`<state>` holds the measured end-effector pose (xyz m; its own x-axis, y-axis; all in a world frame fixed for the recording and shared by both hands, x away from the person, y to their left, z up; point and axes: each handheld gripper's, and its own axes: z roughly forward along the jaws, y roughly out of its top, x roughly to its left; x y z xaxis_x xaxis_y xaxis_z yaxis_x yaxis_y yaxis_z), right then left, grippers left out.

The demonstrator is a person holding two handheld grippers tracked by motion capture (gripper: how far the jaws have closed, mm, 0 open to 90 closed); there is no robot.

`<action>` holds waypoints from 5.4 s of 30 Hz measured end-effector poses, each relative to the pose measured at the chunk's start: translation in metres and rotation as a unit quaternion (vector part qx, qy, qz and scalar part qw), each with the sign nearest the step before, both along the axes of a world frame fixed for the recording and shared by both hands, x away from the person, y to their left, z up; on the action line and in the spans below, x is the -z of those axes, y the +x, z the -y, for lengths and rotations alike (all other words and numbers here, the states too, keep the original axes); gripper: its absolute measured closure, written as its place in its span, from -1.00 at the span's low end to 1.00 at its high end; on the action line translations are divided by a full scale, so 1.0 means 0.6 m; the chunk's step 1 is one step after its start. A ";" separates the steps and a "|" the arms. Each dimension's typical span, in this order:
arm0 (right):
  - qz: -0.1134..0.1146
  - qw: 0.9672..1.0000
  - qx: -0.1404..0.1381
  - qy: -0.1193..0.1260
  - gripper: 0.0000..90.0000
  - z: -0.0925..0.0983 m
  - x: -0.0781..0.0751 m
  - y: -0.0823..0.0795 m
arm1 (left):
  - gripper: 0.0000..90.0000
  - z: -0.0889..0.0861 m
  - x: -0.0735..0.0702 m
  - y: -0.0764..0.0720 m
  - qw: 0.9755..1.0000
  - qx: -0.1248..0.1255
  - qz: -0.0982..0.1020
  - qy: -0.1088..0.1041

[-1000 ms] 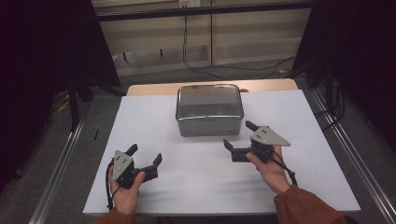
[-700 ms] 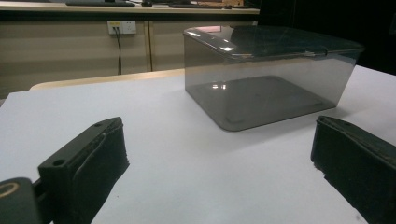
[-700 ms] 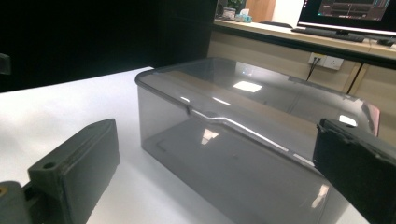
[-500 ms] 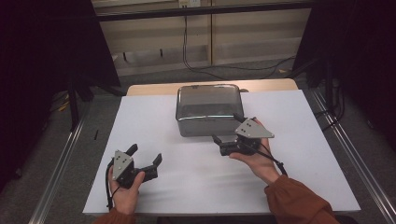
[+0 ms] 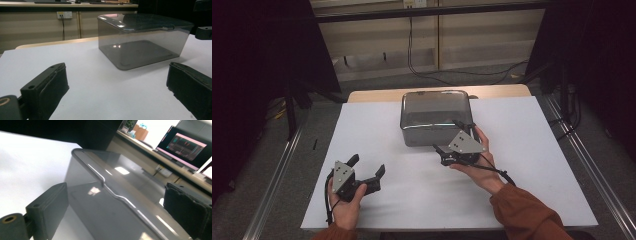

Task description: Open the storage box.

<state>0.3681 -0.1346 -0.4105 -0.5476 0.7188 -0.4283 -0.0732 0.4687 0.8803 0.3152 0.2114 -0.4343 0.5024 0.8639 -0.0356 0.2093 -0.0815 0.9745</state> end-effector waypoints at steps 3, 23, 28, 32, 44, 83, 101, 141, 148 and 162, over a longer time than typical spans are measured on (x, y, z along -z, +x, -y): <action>0.021 1.000 0.001 -0.019 -0.81 -0.002 -0.003 0.002 | -0.93 0.000 0.000 0.000 1.000 0.000 -0.001 0.003; 0.142 0.965 0.007 -0.221 -0.42 -0.024 0.014 0.008 | -0.93 -0.001 0.001 0.001 1.000 0.002 -0.002 0.004; 0.161 0.951 0.010 -0.265 -0.29 -0.030 0.016 0.010 | -0.93 -0.001 0.001 0.001 1.000 0.002 -0.002 0.005; 0.168 0.941 0.010 -0.294 -0.19 -0.036 0.019 0.011 | -0.93 -0.001 0.001 0.001 1.000 0.001 -0.002 0.003; 0.184 0.918 0.012 -0.351 0.13 -0.043 0.033 0.016 | -0.93 -0.001 0.000 0.001 1.000 0.002 -0.002 0.004; 0.200 0.896 0.010 -0.395 0.76 -0.052 0.039 0.018 | -0.93 -0.002 0.000 0.003 1.000 0.015 -0.005 0.017; 0.206 0.900 0.013 -0.385 0.78 -0.050 0.026 0.021 | -0.88 0.002 -0.002 0.012 0.999 0.029 -0.021 0.002; 0.215 0.902 0.017 -0.375 0.80 -0.049 0.007 0.024 | -0.94 0.094 -0.027 0.143 0.997 0.072 0.024 0.004; 0.216 0.903 0.017 -0.370 0.80 -0.047 0.004 0.025 | -0.94 0.112 -0.029 0.167 0.997 0.078 0.022 0.012; 0.221 0.904 0.019 -0.366 0.81 -0.047 -0.010 0.029 | -0.90 0.124 -0.023 0.212 0.998 0.060 0.026 0.026</action>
<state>0.3857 -0.1067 -0.4047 -0.1882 0.1694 -0.9674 -0.3140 0.9230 0.2226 0.4424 0.1368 -0.4206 0.6016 0.7979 0.0372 0.1438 -0.1540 0.9775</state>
